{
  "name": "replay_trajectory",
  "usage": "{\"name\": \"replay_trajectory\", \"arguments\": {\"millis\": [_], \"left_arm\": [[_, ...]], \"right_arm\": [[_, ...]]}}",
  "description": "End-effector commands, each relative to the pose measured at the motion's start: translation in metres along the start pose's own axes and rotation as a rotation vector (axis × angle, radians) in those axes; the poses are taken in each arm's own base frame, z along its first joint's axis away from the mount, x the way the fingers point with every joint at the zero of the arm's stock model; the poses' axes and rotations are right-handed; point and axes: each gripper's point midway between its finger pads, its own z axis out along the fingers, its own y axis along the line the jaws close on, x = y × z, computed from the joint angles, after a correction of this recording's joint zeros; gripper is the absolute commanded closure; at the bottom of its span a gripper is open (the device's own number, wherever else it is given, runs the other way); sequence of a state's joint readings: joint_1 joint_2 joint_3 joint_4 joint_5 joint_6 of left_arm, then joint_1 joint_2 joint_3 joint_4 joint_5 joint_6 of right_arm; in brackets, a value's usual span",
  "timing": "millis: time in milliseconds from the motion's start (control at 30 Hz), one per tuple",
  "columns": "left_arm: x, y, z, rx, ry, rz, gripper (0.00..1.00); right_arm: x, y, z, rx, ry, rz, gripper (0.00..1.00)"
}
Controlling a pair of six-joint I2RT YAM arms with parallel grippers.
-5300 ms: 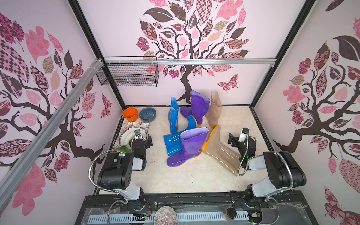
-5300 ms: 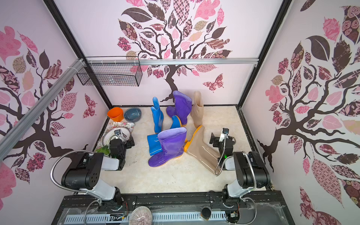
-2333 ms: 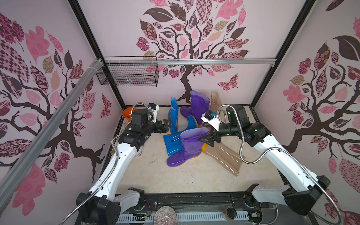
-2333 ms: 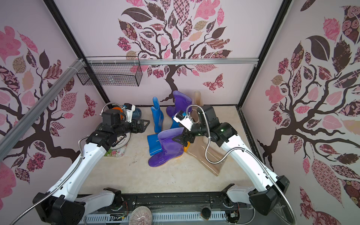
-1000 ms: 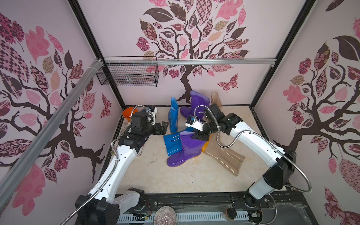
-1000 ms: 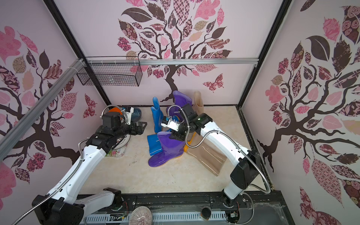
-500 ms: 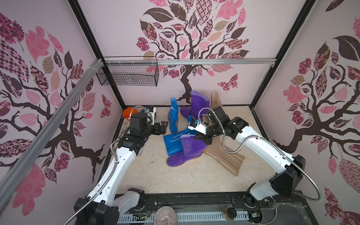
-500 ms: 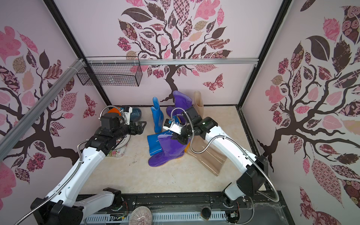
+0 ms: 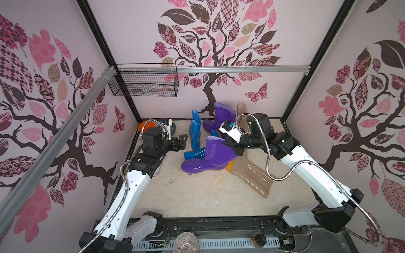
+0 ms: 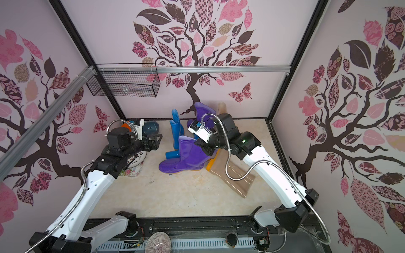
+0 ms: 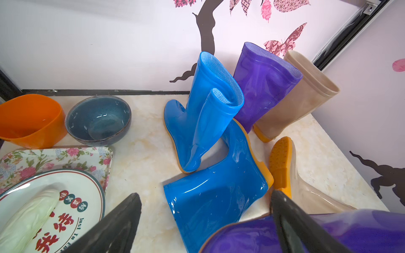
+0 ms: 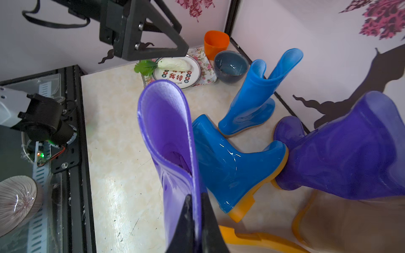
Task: Match and arrange rain boots in pairs
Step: Pick up the rain boot at the center of the board.
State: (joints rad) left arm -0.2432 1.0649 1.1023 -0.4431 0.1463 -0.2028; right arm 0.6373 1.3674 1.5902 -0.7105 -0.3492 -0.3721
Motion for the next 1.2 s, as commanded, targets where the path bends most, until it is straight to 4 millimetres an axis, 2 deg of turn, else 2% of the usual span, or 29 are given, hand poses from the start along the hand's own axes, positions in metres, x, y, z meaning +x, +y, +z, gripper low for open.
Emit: {"name": "replay_trajectory", "arguments": {"millis": [0,133,267,467,600,733,867,1000,1167], "left_arm": [[-0.017,-0.005,-0.008,0.014,-0.059,-0.014,0.05],[-0.020,-0.007,-0.009,0.023,-0.067,-0.024,0.06],[-0.025,-0.009,-0.009,0.032,-0.073,-0.027,0.06],[-0.028,-0.015,-0.005,0.063,-0.073,-0.046,0.06],[-0.029,-0.017,-0.003,0.078,-0.071,-0.051,0.06],[-0.029,-0.018,-0.001,0.082,-0.071,-0.054,0.06],[-0.028,-0.019,0.000,0.086,-0.067,-0.054,0.06],[-0.028,-0.018,0.000,0.082,-0.065,-0.046,0.06],[-0.025,-0.018,0.001,0.080,-0.058,-0.043,0.06]], "right_arm": [[-0.061,-0.020,-0.056,0.112,-0.225,0.060,1.00],[-0.061,-0.044,-0.077,0.180,-0.229,0.210,1.00],[-0.059,-0.049,-0.093,0.237,-0.231,0.299,1.00],[-0.037,-0.066,-0.112,0.378,-0.168,0.421,1.00],[-0.026,-0.074,-0.133,0.445,-0.176,0.502,1.00],[-0.003,-0.092,-0.154,0.521,-0.168,0.607,1.00],[0.024,-0.100,-0.161,0.606,-0.091,0.651,1.00],[0.038,-0.107,-0.171,0.672,-0.061,0.679,1.00],[0.071,-0.125,-0.180,0.720,-0.020,0.778,1.00]]}}
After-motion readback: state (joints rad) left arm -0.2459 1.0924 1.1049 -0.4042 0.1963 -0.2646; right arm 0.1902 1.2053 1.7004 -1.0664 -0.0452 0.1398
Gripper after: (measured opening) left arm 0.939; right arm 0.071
